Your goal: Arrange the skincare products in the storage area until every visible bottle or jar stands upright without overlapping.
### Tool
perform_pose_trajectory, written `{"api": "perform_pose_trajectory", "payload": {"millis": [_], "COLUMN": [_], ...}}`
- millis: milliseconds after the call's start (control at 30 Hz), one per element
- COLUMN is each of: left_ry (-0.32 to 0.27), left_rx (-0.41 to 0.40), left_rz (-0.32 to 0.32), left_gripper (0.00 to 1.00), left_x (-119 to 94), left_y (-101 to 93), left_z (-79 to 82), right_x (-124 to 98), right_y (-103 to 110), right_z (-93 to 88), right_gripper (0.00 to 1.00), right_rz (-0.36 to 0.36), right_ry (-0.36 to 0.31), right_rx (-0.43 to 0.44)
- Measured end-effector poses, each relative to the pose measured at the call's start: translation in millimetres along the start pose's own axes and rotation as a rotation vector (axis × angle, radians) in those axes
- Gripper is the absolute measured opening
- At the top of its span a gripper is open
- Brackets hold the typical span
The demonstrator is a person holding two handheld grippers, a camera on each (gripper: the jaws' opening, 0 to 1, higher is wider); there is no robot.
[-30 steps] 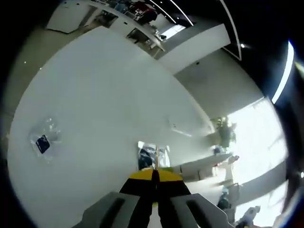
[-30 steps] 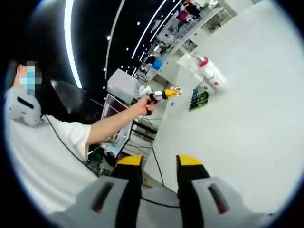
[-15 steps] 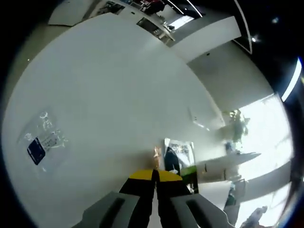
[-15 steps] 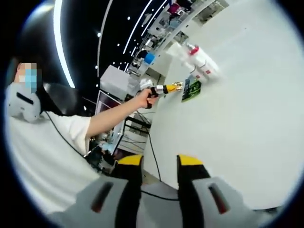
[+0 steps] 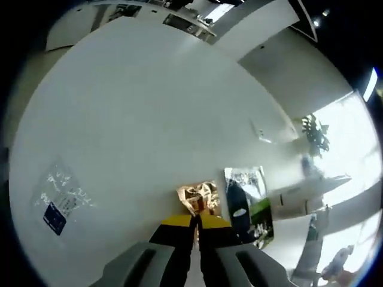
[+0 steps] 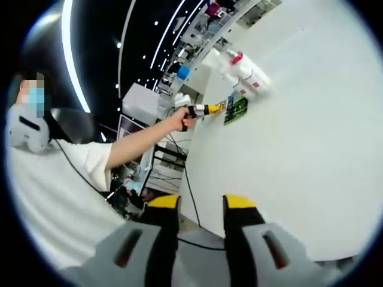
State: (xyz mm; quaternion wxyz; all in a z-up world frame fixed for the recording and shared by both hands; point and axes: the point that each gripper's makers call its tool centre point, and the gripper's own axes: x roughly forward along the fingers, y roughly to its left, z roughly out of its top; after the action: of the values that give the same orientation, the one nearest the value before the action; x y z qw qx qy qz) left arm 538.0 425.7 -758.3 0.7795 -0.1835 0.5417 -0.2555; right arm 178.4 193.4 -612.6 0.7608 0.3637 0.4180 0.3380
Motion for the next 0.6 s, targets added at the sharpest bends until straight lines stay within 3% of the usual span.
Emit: {"api": "perform_pose_trajectory", "payload": {"millis": [200,400,600], "left_ry": [0.028,0.02,0.008], "left_rx": [0.089,0.11,0.098], "left_rz": [0.038,0.079,0.073], "left_gripper": [0.03,0.09,0.11], "left_x": [5.1,2.8,3.2], "left_y": [3.7,5.3,9.0], "left_z": [5.3,8.4,9.0], "right_x": [-0.8,1.7,3.4], "right_y": [-1.7,-1.4,-0.6], "right_z": [1.7,-7.3,-9.7], "right_gripper": [0.29,0.29,0.29], "right_rz": [-0.003,-0.014,-0.013], "right_ry": [-0.008,0.024,0.03], "right_rx": [0.004,-0.013,-0.014]}}
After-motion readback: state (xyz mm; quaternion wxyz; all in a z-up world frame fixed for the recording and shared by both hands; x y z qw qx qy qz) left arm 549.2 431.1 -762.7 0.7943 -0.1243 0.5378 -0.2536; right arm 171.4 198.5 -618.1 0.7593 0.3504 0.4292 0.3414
